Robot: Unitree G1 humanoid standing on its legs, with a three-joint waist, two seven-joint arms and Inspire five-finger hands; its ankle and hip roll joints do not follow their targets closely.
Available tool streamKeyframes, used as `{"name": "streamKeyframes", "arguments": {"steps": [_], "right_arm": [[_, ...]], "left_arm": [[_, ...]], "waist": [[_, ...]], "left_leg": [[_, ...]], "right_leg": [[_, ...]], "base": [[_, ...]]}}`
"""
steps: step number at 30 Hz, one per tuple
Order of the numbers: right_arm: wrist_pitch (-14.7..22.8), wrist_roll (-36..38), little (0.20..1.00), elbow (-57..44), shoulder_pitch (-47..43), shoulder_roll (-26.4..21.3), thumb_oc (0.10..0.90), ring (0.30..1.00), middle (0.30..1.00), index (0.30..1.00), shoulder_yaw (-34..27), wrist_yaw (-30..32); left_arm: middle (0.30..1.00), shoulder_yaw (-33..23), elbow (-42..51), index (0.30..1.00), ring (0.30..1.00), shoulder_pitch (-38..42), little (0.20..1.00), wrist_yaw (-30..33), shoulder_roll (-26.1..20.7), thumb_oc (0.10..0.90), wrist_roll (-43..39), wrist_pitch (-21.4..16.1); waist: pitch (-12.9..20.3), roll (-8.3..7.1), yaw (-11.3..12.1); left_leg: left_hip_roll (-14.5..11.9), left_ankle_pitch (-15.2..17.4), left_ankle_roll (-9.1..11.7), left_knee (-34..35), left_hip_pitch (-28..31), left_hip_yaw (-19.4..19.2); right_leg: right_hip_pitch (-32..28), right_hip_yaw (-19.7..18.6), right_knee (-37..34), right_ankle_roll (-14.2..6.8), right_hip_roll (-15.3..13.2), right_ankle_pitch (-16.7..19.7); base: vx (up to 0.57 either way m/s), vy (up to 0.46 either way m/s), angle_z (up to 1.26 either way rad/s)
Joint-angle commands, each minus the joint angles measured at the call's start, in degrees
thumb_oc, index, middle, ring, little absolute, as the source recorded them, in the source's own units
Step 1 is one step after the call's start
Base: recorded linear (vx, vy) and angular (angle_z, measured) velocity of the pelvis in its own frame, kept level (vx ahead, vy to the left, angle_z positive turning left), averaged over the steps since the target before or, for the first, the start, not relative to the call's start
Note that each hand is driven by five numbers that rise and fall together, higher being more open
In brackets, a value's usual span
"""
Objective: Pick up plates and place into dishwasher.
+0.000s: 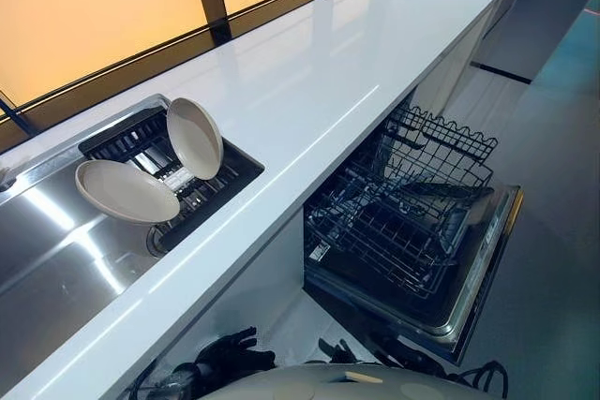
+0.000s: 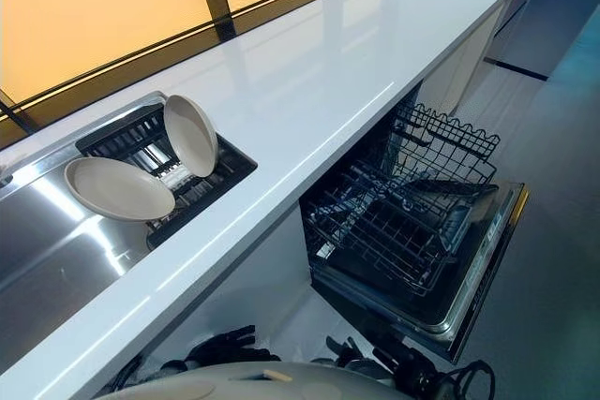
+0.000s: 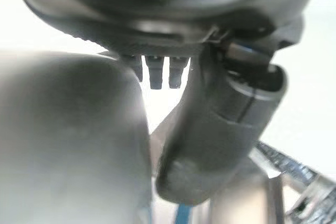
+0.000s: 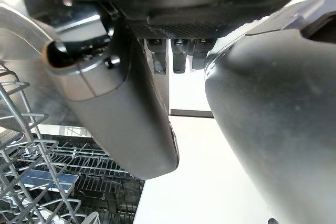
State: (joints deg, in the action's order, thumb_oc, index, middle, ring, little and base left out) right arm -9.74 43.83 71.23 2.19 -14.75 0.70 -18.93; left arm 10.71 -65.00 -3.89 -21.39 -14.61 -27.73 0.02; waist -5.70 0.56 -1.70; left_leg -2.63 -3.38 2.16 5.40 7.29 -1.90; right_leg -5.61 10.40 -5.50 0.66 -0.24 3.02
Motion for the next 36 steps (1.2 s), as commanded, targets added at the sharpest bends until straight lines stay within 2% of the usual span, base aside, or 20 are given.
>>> {"name": "streamKeyframes", "arguments": {"steps": [1,2,4,5,6,8,10,12,13,15,16,17,21,25,28,30,31,33,34,36], "right_arm": [[-1.9,0.5,0.900,-0.2,-2.0,1.0,0.800,0.900,0.900,0.900,-1.8,-1.0],[-2.3,0.5,0.900,-0.8,-2.0,0.8,0.800,0.900,0.900,0.900,-2.0,-0.9],[-2.6,0.1,0.900,-1.1,-2.2,0.7,0.800,0.900,0.900,0.900,-2.4,-0.7],[-2.9,-0.1,0.900,-1.2,-2.4,0.4,0.800,0.900,0.900,0.900,-2.6,-0.9],[-3.0,-0.3,0.900,-1.2,-2.4,0.2,0.800,0.900,0.900,0.900,-2.6,-1.0],[-3.1,-1.1,0.900,-1.0,-2.6,-0.2,0.800,0.900,0.900,0.900,-2.6,-1.6],[-2.8,-2.3,0.900,0.0,-2.9,-0.5,0.800,0.900,0.900,0.900,-2.6,-2.3],[-2.5,-3.0,0.900,0.7,-3.1,-0.6,0.800,0.900,0.900,0.900,-2.6,-2.6],[-2.2,-3.4,0.900,1.1,-3.2,-0.5,0.800,0.900,0.900,0.900,-2.7,-2.9],[-1.8,-3.6,0.900,1.7,-3.3,-0.5,0.800,0.900,0.900,0.900,-2.5,-3.2],[-1.4,-3.6,0.900,2.2,-3.5,-0.3,0.800,0.900,0.900,0.900,-2.2,-3.3],[-1.2,-3.5,0.900,2.4,-3.6,-0.2,0.800,0.900,0.900,0.900,-1.9,-3.3],[-0.8,-3.0,0.900,3.0,-4.3,0.2,0.800,0.900,0.900,0.900,-0.6,-2.8],[-0.8,-2.1,0.900,3.2,-4.8,0.6,0.800,0.900,0.900,0.900,1.0,-2.3],[-1.0,-1.7,0.900,2.8,-4.9,1.0,0.800,0.900,0.900,0.900,2.0,-1.6],[-0.8,-1.5,0.900,2.6,-4.8,1.5,0.800,0.900,0.900,0.900,2.9,-0.8],[-0.7,-1.3,0.900,2.5,-4.6,1.8,0.800,0.900,0.900,0.900,3.4,-0.5],[-0.2,-1.4,0.900,2.5,-4.3,2.2,0.800,0.900,0.900,0.900,3.9,-0.2],[0.1,-1.1,0.900,2.6,-4.2,2.6,0.800,0.900,0.900,0.900,4.2,-0.1],[0.4,-1.1,0.900,2.6,-4.1,2.7,0.800,0.900,0.900,0.900,4.4,-0.2]], "left_arm": [[0.900,-6.8,9.7,0.900,0.900,4.5,0.900,-15.5,3.1,0.800,-17.8,4.0],[0.900,-6.3,13.1,0.900,0.900,4.2,0.900,-20.1,3.0,0.800,-18.7,7.2],[0.900,-5.2,16.4,0.900,0.900,4.2,0.900,-27.3,3.0,0.800,-15.9,10.1],[0.900,-4.2,18.2,0.900,0.900,4.2,0.900,-34.7,2.7,0.800,-11.2,9.6],[0.900,-3.5,19.5,0.900,0.900,4.1,0.900,-37.0,2.5,0.800,-10.4,9.2],[0.900,-1.6,23.5,0.900,0.900,4.3,0.900,-47.6,1.7,0.800,-5.7,7.5],[0.900,0.1,30.1,0.900,0.900,5.1,0.900,-56.3,1.1,0.800,-4.9,9.2],[0.900,1.4,37.6,0.900,0.900,5.7,0.900,-60.4,0.8,0.800,-5.4,11.4],[0.900,2.1,42.0,0.900,0.900,6.3,0.900,-61.6,0.3,0.800,-7.0,13.1],[0.900,3.4,47.0,0.900,0.900,7.2,0.900,-63.4,-0.4,0.800,-9.1,14.0],[0.900,5.1,53.9,0.900,0.900,8.3,0.900,-63.5,-1.1,0.800,-12.9,17.2],[0.900,6.2,59.8,0.900,0.900,9.5,0.900,-61.9,-0.9,0.800,-16.3,20.2],[0.900,10.7,71.8,0.900,0.900,13.4,0.900,-55.5,2.1,0.800,-27.6,25.5],[0.900,13.5,77.7,0.900,0.900,16.9,0.900,-52.0,4.8,0.800,-40.7,26.4],[0.900,14.0,81.8,0.900,0.900,19.5,0.900,-47.5,5.9,0.800,-51.5,24.2],[0.900,13.6,84.4,0.900,0.900,21.5,0.900,-43.1,6.3,0.800,-60.8,21.0],[0.900,13.2,85.3,0.900,0.900,22.5,0.900,-41.1,6.3,0.800,-65.3,18.1],[0.900,12.1,87.2,0.900,0.900,24.2,0.900,-35.1,6.3,0.800,-68.5,9.2],[0.900,11.4,88.1,0.900,0.900,24.9,0.900,-29.3,6.3,0.800,-64.3,-0.7],[0.900,10.1,88.4,0.900,0.900,25.3,0.900,-22.6,5.8,0.800,-56.8,-11.0]], "waist": [[-2.1,0.81,1.2],[-2.2,0.86,1.4],[-2.3,0.93,1.6],[-2.6,1.05,1.7],[-2.5,1.12,1.7],[-2.4,1.41,1.5],[-2.2,1.68,1.4],[-2.0,1.78,1.3],[-1.9,1.80,1.2],[-1.8,1.84,1.1],[-1.8,1.85,1.0],[-1.7,1.86,0.9],[-1.7,1.78,0.3],[-1.5,1.54,-0.4],[-1.3,1.31,-0.9],[-1.1,1.14,-1.3],[-1.0,1.06,-1.4],[-0.8,0.86,-1.6],[-0.6,0.79,-1.6],[-0.5,0.83,-1.5]], "left_leg": [[6.0,7.4,-3.6,-1.0,0.7,-2.4],[6.0,7.4,-3.6,-1.0,0.6,-2.2],[6.0,7.4,-3.7,-0.9,0.5,-2.1],[5.9,7.5,-3.7,-0.8,0.7,-2.0],[5.9,7.4,-3.8,-0.7,0.5,-2.0],[5.7,7.4,-3.8,-0.5,0.6,-1.9],[5.6,7.6,-3.8,-0.4,0.6,-1.9],[5.6,7.8,-3.8,-0.4,0.6,-1.9],[5.5,8.0,-3.8,-0.4,0.6,-1.9],[5.5,8.1,-3.9,-0.4,0.6,-1.8],[5.5,8.2,-3.9,-0.4,0.6,-1.7],[5.5,8.4,-4.0,-0.4,0.7,-1.6],[5.5,8.8,-4.2,-0.4,1.0,-1.3],[5.5,9.1,-4.1,-0.4,1.4,-1.4],[5.4,9.3,-3.9,-0.4,1.5,-1.6],[5.4,9.4,-3.9,-0.4,1.7,-1.8],[5.4,9.5,-3.8,-0.4,1.7,-1.8],[5.4,9.5,-3.8,-0.4,1.8,-1.8],[5.4,9.4,-3.8,-0.4,1.8,-1.7],[5.4,9.2,-3.7,-0.4,1.7,-1.7]], "right_leg": [[-0.4,1.1,5.0,-3.5,0.2,-7.5],[-0.3,1.2,5.0,-3.5,0.3,-7.5],[-0.2,1.2,5.1,-3.6,0.3,-7.4],[-0.3,1.2,5.1,-3.6,0.3,-7.4],[-0.1,1.1,5.1,-3.6,0.3,-7.2],[0.0,0.8,4.9,-3.7,0.5,-7.1],[0.0,0.5,4.7,-4.0,0.6,-7.0],[-0.1,0.2,4.4,-4.0,0.7,-6.9],[-0.1,0.0,4.2,-4.0,0.7,-6.9],[-0.1,-0.2,4.2,-4.0,0.8,-6.9],[-0.2,-0.5,4.1,-4.0,0.9,-6.9],[-0.2,-0.7,4.1,-3.9,1.0,-6.9],[-0.6,-1.5,4.0,-3.7,1.3,-7.1],[-1.0,-1.9,3.6,-3.5,1.5,-7.2],[-1.2,-1.9,3.6,-3.5,1.6,-7.4],[-1.3,-1.9,3.5,-3.4,1.6,-7.5],[-1.4,-1.8,3.5,-3.4,1.6,-7.5],[-1.5,-1.7,3.5,-3.4,1.7,-7.5],[-1.6,-1.6,3.4,-3.4,1.7,-7.6],[-1.6,-1.4,3.5,-3.3,1.7,-7.6]], "base": [[-0.04,-0.013,0.01],[-0.04,-0.012,0.04],[-0.03,-0.008,0.10],[-0.03,-0.005,0.11],[-0.02,-0.002,0.08],[-0.01,0.004,0.04],[0.00,0.000,0.00],[0.01,-0.008,-0.04],[0.00,-0.012,-0.06],[0.00,-0.014,-0.07],[0.00,-0.017,-0.08],[0.00,-0.015,-0.06],[0.00,0.000,0.00],[0.00,0.000,0.00],[0.00,-0.003,-0.01],[0.00,0.000,0.00],[0.00,0.000,0.00],[0.00,0.000,0.00],[0.00,0.000,0.00],[-0.01,-0.006,0.02]]}}
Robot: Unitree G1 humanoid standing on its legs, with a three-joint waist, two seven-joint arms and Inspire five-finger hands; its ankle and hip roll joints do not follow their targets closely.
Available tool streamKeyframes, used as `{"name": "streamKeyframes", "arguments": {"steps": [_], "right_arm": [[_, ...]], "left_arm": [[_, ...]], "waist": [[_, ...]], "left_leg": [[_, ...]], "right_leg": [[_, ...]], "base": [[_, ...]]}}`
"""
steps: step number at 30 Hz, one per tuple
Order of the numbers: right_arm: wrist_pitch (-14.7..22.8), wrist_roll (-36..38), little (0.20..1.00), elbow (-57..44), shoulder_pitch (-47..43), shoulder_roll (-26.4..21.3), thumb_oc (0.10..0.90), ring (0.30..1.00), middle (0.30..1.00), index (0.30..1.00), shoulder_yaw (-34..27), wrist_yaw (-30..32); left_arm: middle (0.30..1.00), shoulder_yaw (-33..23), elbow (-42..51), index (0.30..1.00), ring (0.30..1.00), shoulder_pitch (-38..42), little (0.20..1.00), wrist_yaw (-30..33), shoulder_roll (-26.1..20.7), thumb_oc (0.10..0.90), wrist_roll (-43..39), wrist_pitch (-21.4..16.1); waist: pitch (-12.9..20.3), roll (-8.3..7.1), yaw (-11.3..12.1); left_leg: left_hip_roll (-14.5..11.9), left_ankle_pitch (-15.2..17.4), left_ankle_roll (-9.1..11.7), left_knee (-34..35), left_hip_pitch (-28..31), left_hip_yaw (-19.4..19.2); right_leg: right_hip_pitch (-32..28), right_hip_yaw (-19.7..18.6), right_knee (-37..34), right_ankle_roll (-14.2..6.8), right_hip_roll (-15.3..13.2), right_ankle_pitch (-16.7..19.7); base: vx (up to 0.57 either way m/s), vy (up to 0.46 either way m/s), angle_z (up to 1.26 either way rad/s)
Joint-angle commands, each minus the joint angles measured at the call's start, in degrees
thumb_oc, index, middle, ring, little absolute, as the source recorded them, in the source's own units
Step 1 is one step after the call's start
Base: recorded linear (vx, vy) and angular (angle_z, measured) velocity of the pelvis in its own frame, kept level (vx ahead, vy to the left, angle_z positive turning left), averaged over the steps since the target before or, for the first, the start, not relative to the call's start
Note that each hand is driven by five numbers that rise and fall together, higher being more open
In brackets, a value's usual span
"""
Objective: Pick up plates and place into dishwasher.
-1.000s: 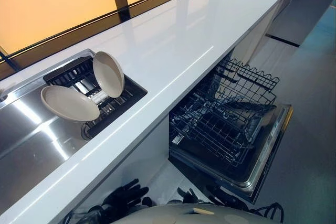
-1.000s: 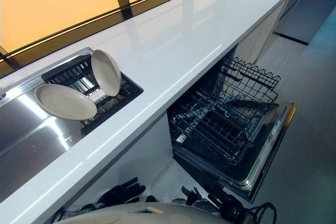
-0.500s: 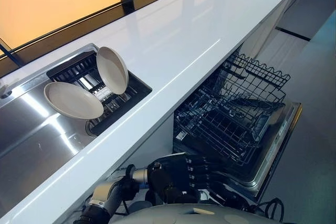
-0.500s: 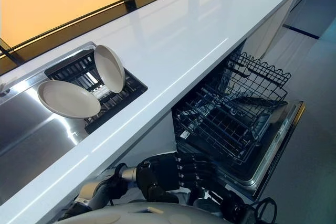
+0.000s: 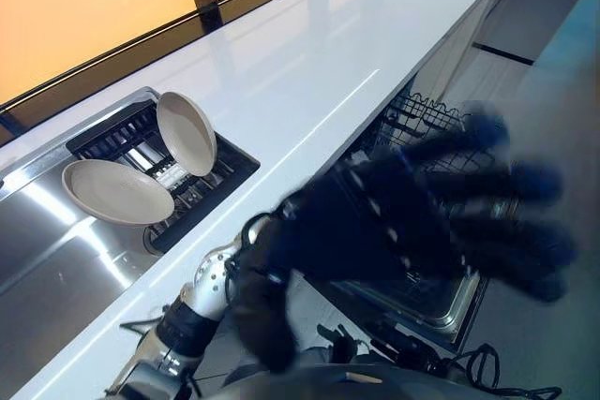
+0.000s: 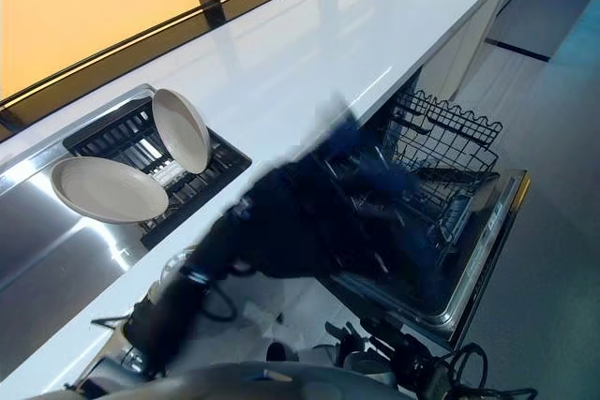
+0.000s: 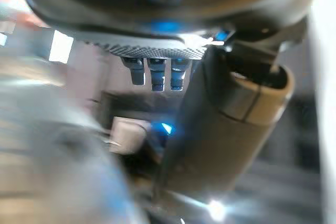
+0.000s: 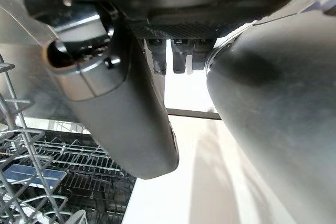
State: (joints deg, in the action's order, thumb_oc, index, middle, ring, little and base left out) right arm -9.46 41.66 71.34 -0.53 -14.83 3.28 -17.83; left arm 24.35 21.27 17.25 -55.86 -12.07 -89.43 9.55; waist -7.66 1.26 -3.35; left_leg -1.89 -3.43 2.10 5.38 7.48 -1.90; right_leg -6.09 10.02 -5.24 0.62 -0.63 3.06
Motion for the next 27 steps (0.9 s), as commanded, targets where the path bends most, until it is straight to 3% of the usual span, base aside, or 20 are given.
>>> {"name": "streamKeyframes", "arguments": {"steps": [1,3,4,5,7,8,13,14,18,22,27], "right_arm": [[0.2,1.3,0.900,2.3,-1.1,2.7,0.800,0.900,0.900,0.900,1.8,-1.2],[1.1,2.1,0.900,2.7,-0.4,2.7,0.800,0.900,0.900,0.900,1.6,-1.5],[1.4,2.2,0.900,2.8,-0.2,2.7,0.800,0.900,0.900,0.900,1.5,-1.7],[2.3,2.7,0.900,3.4,0.4,2.8,0.800,0.900,0.900,0.900,1.3,-2.1],[3.4,3.4,0.900,4.3,1.3,3.1,0.800,0.900,0.900,0.900,1.1,-2.6],[3.8,3.6,0.900,4.8,1.6,3.2,0.800,0.900,0.900,0.900,1.0,-2.7],[4.4,3.2,0.900,5.9,2.5,3.0,0.800,0.900,0.900,0.900,0.0,-3.1],[4.4,3.0,0.900,5.8,2.7,2.9,0.800,0.900,0.900,0.900,-0.3,-3.2],[4.3,1.7,0.900,5.7,2.8,2.6,0.800,0.900,0.900,0.900,-0.8,-3.1],[3.6,0.7,0.900,5.0,2.7,1.9,0.800,0.900,0.900,0.900,-1.0,-2.5],[2.8,-0.2,0.900,4.3,2.2,1.1,0.800,0.900,0.900,0.900,-1.3,-1.8]], "left_arm": [[0.900,-5.9,1.4,0.900,0.900,4.4,0.900,15.9,1.5,0.800,11.0,-27.4],[0.900,-10.4,-1.3,0.900,0.900,3.8,0.900,29.2,-3.0,0.800,31.0,-43.5],[0.900,-11.3,-1.6,0.900,0.900,3.5,0.900,33.5,-3.9,0.800,36.3,-46.2],[0.900,-14.1,-1.8,0.900,0.900,2.6,0.900,42.7,-6.3,0.800,48.7,-49.8],[0.900,-19.1,-1.7,0.900,0.900,1.2,0.900,55.5,-10.2,0.800,68.6,-50.7],[0.900,-21.9,-1.5,0.900,0.900,0.5,0.900,61.6,-12.1,0.800,77.8,-48.9],[0.900,-30.7,-1.6,0.900,0.900,-1.1,0.900,76.1,-20.4,0.800,100.9,-40.3],[0.900,-32.7,-2.3,0.900,0.900,-1.4,0.900,79.5,-23.1,0.800,107.1,-37.0],[0.900,-38.2,-5.7,0.900,0.900,-2.0,0.900,82.4,-31.7,0.800,113.1,-28.7],[0.900,-44.3,-13.0,0.900,0.900,-4.6,0.900,83.8,-43.8,0.800,118.5,-19.8],[0.900,-48.4,-20.2,0.900,0.900,-10.0,0.900,80.4,-52.5,0.800,121.1,-13.4]], "waist": [[1.4,0.21,0.4],[1.5,0.35,1.4],[1.6,0.39,1.7],[1.6,0.47,2.4],[2.2,0.45,3.5],[2.7,0.37,4.0],[3.6,0.32,5.4],[3.6,0.43,5.7],[4.2,0.85,6.3],[4.4,2.04,7.2],[4.2,3.15,7.9]], "left_leg": [[4.7,9.1,-3.6,-0.4,1.5,-1.5],[4.9,8.9,-3.8,-0.4,1.4,-0.5],[5.0,8.8,-3.9,-0.4,1.3,-0.3],[5.2,8.9,-4.0,-0.4,1.5,0.3],[5.4,8.8,-4.1,-0.4,1.2,1.2],[5.6,8.5,-4.2,-0.4,0.7,1.7],[5.7,8.0,-4.0,-0.4,0.2,2.5],[5.7,7.9,-3.9,-0.4,0.1,2.6],[5.6,7.5,-3.6,-0.4,-0.4,2.6],[5.6,7.1,-3.2,-0.4,-0.7,2.5],[5.7,6.9,-3.0,-0.4,-0.9,2.8]], "right_leg": [[-1.2,-0.9,3.1,-3.1,2.1,-7.7],[-1.6,-0.3,2.8,-2.9,2.0,-7.8],[-1.5,-0.2,2.7,-2.9,2.0,-7.8],[-1.9,0.1,2.5,-2.8,2.1,-8.0],[-2.1,0.5,2.1,-2.6,2.1,-8.3],[-1.9,0.7,1.8,-2.4,2.2,-8.1],[-2.1,1.2,1.5,-2.2,2.3,-8.6],[-2.2,1.3,1.6,-2.1,2.4,-8.7],[-2.1,1.9,1.5,-2.1,2.3,-8.8],[-2.0,2.9,1.8,-2.1,2.0,-9.1],[-1.8,3.6,2.4,-2.3,1.6,-9.4]], "base": [[-0.01,-0.013,0.04],[0.00,0.000,0.00],[-0.01,-0.032,0.03],[-0.01,-0.032,0.05],[0.00,-0.050,0.08],[0.01,-0.054,0.15],[0.02,-0.038,0.22],[0.03,-0.030,0.25],[0.02,-0.015,0.06],[0.02,-0.001,0.03],[0.01,0.012,0.06]]}}
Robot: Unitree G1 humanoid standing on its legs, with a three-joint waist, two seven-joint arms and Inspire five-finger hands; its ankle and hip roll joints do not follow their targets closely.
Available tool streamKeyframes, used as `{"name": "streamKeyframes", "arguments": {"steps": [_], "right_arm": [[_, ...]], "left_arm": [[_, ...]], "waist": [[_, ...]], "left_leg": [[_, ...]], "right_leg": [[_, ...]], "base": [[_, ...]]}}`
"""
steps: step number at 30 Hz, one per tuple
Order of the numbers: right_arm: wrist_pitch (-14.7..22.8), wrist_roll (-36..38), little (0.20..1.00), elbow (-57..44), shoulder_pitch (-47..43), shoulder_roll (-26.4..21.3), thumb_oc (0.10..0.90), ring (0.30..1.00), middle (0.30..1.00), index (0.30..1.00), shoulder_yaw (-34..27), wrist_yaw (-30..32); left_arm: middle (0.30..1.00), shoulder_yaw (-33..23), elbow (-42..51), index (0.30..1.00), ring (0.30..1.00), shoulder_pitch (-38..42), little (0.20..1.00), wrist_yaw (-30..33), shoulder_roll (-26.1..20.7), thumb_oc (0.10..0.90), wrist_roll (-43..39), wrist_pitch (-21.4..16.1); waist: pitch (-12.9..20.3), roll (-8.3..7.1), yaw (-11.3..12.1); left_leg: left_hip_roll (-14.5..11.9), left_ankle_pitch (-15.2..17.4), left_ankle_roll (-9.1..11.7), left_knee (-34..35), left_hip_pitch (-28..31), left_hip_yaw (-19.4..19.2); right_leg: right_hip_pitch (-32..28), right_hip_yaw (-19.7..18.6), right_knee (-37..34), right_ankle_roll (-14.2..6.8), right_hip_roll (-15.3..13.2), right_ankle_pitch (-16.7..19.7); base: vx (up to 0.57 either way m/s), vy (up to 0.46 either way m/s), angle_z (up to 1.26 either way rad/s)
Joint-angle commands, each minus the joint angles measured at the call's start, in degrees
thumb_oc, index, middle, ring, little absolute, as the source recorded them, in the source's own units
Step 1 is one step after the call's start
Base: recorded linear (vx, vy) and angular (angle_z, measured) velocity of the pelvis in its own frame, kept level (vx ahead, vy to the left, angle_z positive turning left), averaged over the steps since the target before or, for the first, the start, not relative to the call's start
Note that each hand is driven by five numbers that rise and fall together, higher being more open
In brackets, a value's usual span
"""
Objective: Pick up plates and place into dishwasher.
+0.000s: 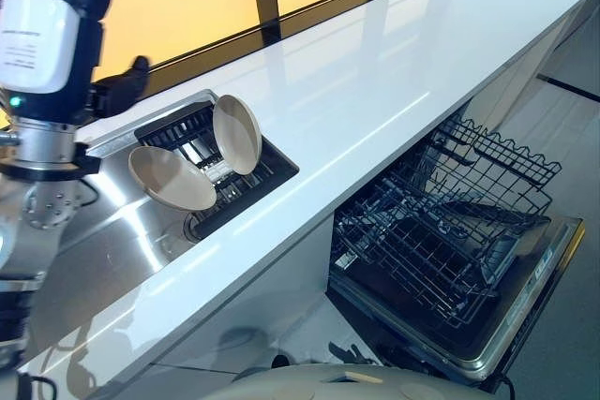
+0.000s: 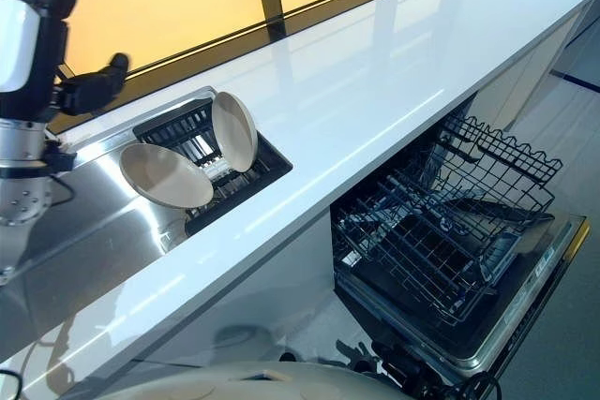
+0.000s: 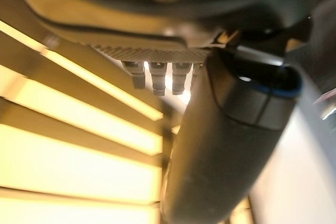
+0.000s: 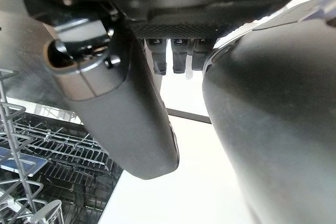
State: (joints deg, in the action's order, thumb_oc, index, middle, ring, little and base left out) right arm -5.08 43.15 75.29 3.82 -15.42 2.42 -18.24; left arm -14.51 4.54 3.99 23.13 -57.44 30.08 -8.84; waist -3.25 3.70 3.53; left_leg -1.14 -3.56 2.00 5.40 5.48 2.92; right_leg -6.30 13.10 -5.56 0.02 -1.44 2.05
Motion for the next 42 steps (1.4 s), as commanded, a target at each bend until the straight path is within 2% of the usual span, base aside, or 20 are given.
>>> {"name": "streamKeyframes", "arguments": {"steps": [1,5,11,15,24,30,35,40,42], "right_arm": [[-1.9,-1.8,0.900,0.1,-2.3,1.5,0.800,0.900,0.900,0.900,-0.5,-1.2],[-2.8,-2.3,0.900,-0.8,-2.8,0.8,0.800,0.900,0.900,0.900,-0.5,-0.6],[-4.0,-2.1,0.900,-1.5,-3.7,-0.2,0.800,0.900,0.900,0.900,-0.6,-0.2],[-4.6,-2.6,0.900,-1.6,-4.0,-0.9,0.800,0.900,0.900,0.900,-1.3,-0.3],[-4.7,-3.0,0.900,-1.8,-4.1,-1.2,0.800,0.900,0.900,0.900,-2.6,-0.1],[-4.7,-4.0,0.900,-1.5,-3.8,-1.4,0.800,0.900,0.900,0.900,-3.5,-0.4],[-4.9,-4.5,0.900,-1.6,-3.7,-1.6,0.800,0.900,0.900,0.900,-3.9,-0.8],[-5.6,-4.9,0.900,-1.9,-3.7,-1.8,0.800,0.900,0.900,0.900,-4.0,-0.7],[-5.7,-5.0,0.900,-2.0,-3.6,-1.8,0.800,0.900,0.900,0.900,-4.0,-0.6]], "left_arm": [[0.900,-10.2,-4.7,0.900,0.900,2.2,0.900,1.0,-8.3,0.800,1.2,5.2],[0.900,-11.5,-9.0,0.900,0.900,-1.9,0.900,-2.1,-12.2,0.800,4.0,7.4],[0.900,-10.6,-12.4,0.900,0.900,-4.9,0.900,-8.4,-15.5,0.800,8.6,6.1],[0.900,-8.7,-12.9,0.900,0.900,-4.4,0.900,-12.2,-16.1,0.800,9.5,3.9],[0.900,-4.1,-11.3,0.900,0.900,-0.4,0.900,-16.4,-15.3,0.800,10.3,-1.0],[0.900,-0.6,-9.0,0.900,0.900,2.9,0.900,-20.0,-14.6,0.800,14.9,-2.8],[0.900,3.6,-6.7,0.900,0.900,6.7,0.900,-28.9,-14.9,0.800,19.2,-5.4],[0.900,7.5,-4.9,0.900,0.900,11.2,0.900,-40.6,-16.1,0.800,21.8,-7.8],[0.900,8.2,-4.3,0.900,0.900,12.5,0.900,-42.1,-16.5,0.800,21.4,-8.0]], "waist": [[-0.3,0.89,1.2],[-0.6,1.60,1.4],[-0.8,2.30,1.5],[-0.9,2.42,1.4],[-0.8,2.09,0.7],[-0.8,1.78,-0.2],[-0.7,1.67,-0.9],[-0.6,1.78,-1.7],[-0.6,1.82,-1.7]], "left_leg": [[4.9,7.0,-2.9,-0.4,1.1,-2.0],[5.0,6.9,-2.9,-0.4,1.1,-1.7],[5.2,6.8,-3.0,-0.4,1.2,-1.2],[5.2,6.8,-3.0,-0.4,1.2,-1.0],[5.2,7.0,-3.2,-0.4,1.5,-1.4],[5.1,7.2,-3.4,-0.4,1.9,-1.9],[5.1,7.4,-3.6,-0.4,2.1,-2.3],[5.3,7.6,-3.7,-0.4,2.3,-2.3],[5.3,7.6,-3.8,-0.4,2.4,-2.3]], "right_leg": [[-1.6,0.7,2.9,-1.7,2.3,-8.5],[-1.5,0.9,3.3,-1.8,2.0,-8.7],[-1.4,1.3,3.9,-2.1,1.6,-8.8],[-1.4,1.3,4.1,-2.3,1.5,-8.7],[-1.2,0.7,4.4,-2.7,1.6,-8.6],[-1.2,-0.1,4.3,-2.9,1.7,-8.3],[-1.3,-0.6,4.2,-3.1,1.8,-8.1],[-1.3,-1.4,3.8,-3.2,2.0,-7.7],[-1.4,-1.5,3.8,-3.2,2.1,-7.7]], "base": [[0.01,0.022,0.05],[0.00,0.026,0.06],[0.00,0.029,0.10],[0.00,0.014,0.03],[0.00,0.003,0.00],[0.00,0.000,0.00],[0.00,0.000,0.00],[0.01,0.005,-0.05],[0.01,0.005,-0.13]]}}
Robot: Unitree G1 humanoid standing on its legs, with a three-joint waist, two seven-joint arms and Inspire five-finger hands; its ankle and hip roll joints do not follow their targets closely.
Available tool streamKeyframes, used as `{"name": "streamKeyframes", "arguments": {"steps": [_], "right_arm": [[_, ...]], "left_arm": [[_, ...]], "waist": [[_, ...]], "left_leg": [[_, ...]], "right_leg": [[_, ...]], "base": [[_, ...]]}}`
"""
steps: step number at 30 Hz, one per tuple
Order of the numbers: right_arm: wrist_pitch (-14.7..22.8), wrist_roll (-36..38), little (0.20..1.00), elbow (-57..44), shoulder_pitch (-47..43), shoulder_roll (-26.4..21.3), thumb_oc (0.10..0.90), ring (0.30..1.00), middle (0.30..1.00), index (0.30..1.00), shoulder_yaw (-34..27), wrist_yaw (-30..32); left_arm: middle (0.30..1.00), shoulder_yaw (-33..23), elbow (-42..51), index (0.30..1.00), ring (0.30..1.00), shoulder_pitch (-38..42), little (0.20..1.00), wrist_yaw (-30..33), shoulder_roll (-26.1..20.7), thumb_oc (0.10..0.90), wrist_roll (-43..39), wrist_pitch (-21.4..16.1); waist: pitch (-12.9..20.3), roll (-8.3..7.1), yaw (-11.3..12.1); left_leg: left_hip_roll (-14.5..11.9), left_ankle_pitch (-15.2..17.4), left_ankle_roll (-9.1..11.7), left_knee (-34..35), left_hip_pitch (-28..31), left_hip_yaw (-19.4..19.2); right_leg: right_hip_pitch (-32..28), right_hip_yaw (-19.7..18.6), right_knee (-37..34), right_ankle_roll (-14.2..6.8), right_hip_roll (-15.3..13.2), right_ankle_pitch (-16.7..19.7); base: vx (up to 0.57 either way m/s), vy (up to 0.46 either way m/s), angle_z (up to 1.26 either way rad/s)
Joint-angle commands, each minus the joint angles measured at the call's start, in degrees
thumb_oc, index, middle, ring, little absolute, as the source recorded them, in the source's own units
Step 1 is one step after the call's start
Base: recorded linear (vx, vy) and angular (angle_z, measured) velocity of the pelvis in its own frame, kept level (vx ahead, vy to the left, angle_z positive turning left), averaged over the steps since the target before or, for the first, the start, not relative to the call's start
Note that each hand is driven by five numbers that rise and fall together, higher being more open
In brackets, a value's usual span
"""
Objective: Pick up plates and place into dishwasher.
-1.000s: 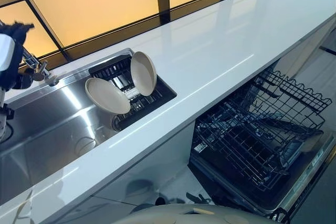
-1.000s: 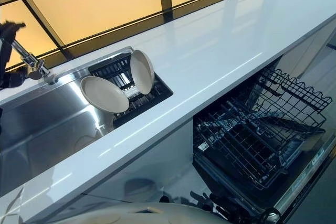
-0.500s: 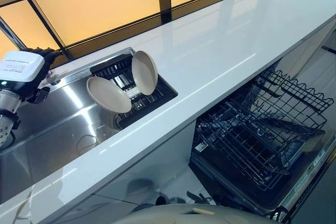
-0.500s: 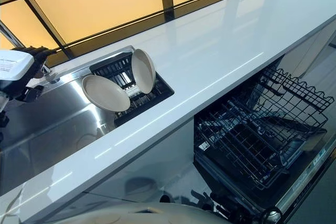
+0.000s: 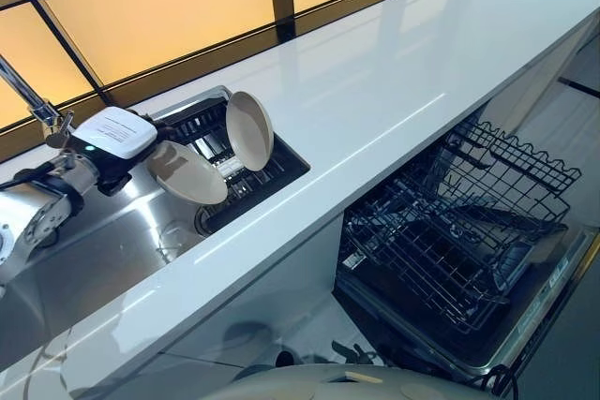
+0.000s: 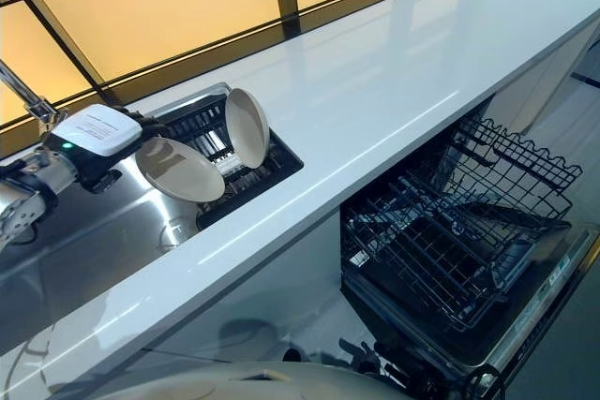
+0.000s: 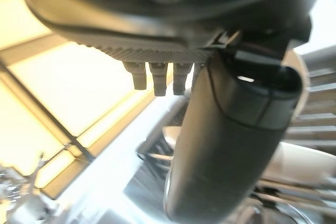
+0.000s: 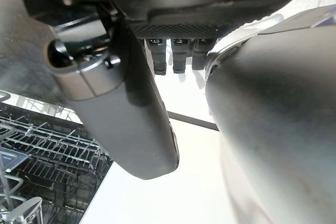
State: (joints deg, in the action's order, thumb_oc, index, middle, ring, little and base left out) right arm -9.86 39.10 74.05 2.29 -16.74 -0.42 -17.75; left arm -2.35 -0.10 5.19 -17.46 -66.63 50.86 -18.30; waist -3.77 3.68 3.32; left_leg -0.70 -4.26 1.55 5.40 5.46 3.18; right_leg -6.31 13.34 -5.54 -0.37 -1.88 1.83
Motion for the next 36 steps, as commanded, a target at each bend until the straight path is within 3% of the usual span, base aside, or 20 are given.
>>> {"name": "streamKeyframes", "arguments": {"steps": [1,12,13,15,20,29,36], "right_arm": [[-1.0,-1.0,0.900,-0.8,-2.1,-0.6,0.800,0.900,0.900,0.900,-1.3,-1.0],[-1.6,-0.7,0.900,-1.0,-1.9,-1.0,0.800,0.900,0.900,0.900,-1.3,-1.3],[-1.6,-0.6,0.900,-1.0,-1.9,-1.0,0.800,0.900,0.900,0.900,-1.3,-1.3],[-1.6,-0.6,0.900,-0.9,-1.8,-1.0,0.800,0.900,0.900,0.900,-1.4,-1.4],[-1.4,0.5,0.900,-0.8,-1.5,-0.8,0.800,0.900,0.900,0.900,-1.6,-1.3],[-0.3,1.1,0.900,-0.7,-0.8,-0.4,0.800,0.900,0.900,0.900,-2.5,-0.9],[-0.3,2.8,0.900,-0.9,-0.9,-0.1,0.800,0.900,0.900,0.900,-2.7,-0.7]], "left_arm": [[0.900,-3.4,0.6,0.900,0.900,12.1,0.900,-2.5,-7.6,0.800,0.0,1.2],[0.900,2.7,1.8,0.900,0.900,20.9,0.900,-13.8,-7.9,0.800,-6.8,1.8],[0.559,2.8,1.8,0.559,0.559,21.2,0.502,-13.6,-7.9,0.402,-7.1,1.9],[0.300,2.8,1.5,0.300,0.300,21.8,0.200,-11.2,-7.8,0.100,-7.9,2.1],[0.300,1.9,0.7,0.300,0.300,21.8,0.200,-6.0,-7.4,0.100,-10.6,4.0],[0.300,-2.0,0.3,0.300,0.300,17.1,0.200,-1.9,-6.5,0.100,-11.8,2.8],[0.300,-3.5,-0.4,0.300,0.300,15.5,0.200,1.7,-6.2,0.100,-13.1,5.6]], "waist": [[-0.1,1.86,-1.6],[0.3,1.75,-2.3],[0.3,1.71,-2.3],[0.4,1.64,-2.4],[0.6,1.54,-2.4],[0.6,1.70,-2.3],[0.6,1.69,-2.3]], "left_leg": [[4.9,8.3,-3.4,-0.4,2.5,-2.6],[5.1,8.5,-3.5,-0.4,2.7,-2.5],[5.1,8.5,-3.5,-0.4,2.7,-2.5],[5.2,8.6,-3.5,-0.4,2.8,-2.6],[5.1,8.6,-3.3,-0.4,2.8,-2.8],[5.4,8.6,-3.4,-0.4,2.6,-2.7],[5.6,8.7,-3.5,-0.4,2.6,-2.8]], "right_leg": [[-1.4,-1.9,3.8,-2.8,2.5,-7.5],[-1.6,-2.9,3.3,-2.9,2.9,-7.3],[-1.7,-2.9,3.3,-2.9,2.9,-7.3],[-1.8,-3.0,3.1,-2.9,3.0,-7.3],[-2.0,-3.2,2.7,-3.0,3.1,-7.2],[-1.9,-3.6,2.2,-3.1,3.0,-6.9],[-1.8,-3.9,2.3,-3.3,2.8,-6.8]], "base": [[0.01,0.005,-0.07],[0.00,0.001,-0.02],[0.01,-0.005,-0.05],[0.01,-0.006,-0.05],[0.00,-0.003,-0.02],[0.00,0.001,-0.02],[0.00,0.000,0.00]]}}
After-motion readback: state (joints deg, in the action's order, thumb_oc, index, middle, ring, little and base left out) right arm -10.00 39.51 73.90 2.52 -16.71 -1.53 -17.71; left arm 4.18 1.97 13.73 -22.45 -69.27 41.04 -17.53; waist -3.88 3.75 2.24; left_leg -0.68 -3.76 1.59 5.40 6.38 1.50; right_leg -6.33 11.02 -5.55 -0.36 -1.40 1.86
